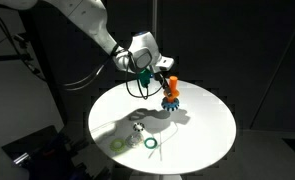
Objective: Remove the orange circular object from the wooden object
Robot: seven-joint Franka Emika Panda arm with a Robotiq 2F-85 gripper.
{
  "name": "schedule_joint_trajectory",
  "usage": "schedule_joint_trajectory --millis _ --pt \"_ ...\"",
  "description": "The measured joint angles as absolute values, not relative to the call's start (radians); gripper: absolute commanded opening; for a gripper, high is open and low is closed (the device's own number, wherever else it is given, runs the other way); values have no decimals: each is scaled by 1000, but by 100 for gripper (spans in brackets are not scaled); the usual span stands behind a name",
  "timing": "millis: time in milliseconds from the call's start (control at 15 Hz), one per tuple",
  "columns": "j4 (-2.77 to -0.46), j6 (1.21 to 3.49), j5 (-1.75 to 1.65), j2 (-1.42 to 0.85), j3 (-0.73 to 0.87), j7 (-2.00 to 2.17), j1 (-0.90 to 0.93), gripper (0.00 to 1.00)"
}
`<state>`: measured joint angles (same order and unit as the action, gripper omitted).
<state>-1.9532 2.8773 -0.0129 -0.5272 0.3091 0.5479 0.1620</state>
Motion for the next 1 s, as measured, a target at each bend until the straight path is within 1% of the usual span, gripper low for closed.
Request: schedule_joint_trajectory --millis 867,1000 --pt "-1975 2891 -13 -526 317 547 167 30" --pt "-1975 2891 -13 -525 317 547 167 28"
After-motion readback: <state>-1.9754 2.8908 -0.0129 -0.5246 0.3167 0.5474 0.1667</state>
